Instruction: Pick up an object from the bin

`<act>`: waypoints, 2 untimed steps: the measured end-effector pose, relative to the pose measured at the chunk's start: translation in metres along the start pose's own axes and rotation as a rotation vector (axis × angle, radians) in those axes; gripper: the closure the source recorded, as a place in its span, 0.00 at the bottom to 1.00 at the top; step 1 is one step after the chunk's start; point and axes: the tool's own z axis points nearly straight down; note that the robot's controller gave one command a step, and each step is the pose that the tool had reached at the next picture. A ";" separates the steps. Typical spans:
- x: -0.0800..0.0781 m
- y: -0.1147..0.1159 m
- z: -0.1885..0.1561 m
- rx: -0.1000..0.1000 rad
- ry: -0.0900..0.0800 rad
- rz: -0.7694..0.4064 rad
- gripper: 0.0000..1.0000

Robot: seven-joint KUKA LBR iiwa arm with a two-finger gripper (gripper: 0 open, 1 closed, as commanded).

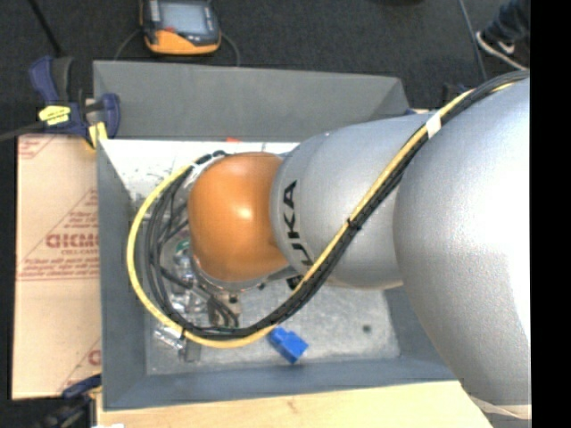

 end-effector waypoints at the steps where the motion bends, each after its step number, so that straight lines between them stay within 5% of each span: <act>1: -0.033 -0.003 0.040 0.001 -0.002 -0.030 0.00; 2: -0.117 -0.032 0.083 0.001 -0.001 0.006 0.00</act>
Offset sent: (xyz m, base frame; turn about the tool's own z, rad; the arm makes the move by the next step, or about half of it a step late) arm 0.0670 -0.0066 -0.0868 -0.0440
